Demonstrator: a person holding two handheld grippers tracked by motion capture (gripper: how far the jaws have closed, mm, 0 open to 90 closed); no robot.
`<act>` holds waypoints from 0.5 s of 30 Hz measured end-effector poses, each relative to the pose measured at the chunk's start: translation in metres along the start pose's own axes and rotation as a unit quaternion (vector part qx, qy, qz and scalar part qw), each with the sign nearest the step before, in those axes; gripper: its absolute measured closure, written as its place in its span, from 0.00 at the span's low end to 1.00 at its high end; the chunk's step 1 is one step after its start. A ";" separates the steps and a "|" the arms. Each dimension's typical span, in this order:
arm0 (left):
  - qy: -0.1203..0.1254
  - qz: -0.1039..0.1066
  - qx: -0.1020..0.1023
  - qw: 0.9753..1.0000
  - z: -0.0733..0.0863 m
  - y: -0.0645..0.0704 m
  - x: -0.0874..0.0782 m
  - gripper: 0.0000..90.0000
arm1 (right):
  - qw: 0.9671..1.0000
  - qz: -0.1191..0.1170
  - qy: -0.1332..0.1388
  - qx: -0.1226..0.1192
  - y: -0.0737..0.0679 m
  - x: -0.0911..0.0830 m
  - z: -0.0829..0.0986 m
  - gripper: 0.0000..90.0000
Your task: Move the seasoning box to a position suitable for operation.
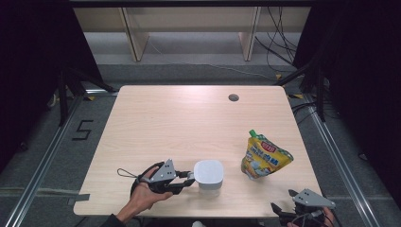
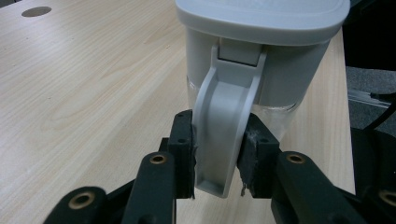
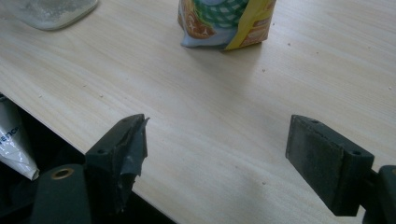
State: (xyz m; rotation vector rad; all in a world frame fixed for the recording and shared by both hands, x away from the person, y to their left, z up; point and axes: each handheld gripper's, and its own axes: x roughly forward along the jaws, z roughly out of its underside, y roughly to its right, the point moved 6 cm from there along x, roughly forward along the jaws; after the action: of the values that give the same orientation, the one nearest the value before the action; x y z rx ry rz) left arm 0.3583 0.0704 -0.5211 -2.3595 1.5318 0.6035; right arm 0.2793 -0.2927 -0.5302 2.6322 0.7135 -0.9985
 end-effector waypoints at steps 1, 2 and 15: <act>0.004 0.001 -0.005 1.000 -0.001 0.000 0.001 0.76 | 1.000 -0.010 0.003 0.006 -0.001 0.002 0.000 0.24; 0.004 0.001 -0.005 1.000 -0.001 0.000 0.001 0.76 | 1.000 -0.010 0.003 0.006 -0.001 0.002 0.000 0.24; -0.005 0.006 -0.022 1.000 0.002 0.000 -0.004 0.55 | 1.000 -0.018 0.005 -0.004 -0.002 0.002 -0.002 0.24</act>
State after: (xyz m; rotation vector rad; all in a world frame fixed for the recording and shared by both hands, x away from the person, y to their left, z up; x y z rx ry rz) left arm 0.3567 0.0743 -0.5206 -2.3786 1.5445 0.6571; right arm 0.2811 -0.2895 -0.5301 2.6278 0.7693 -0.9906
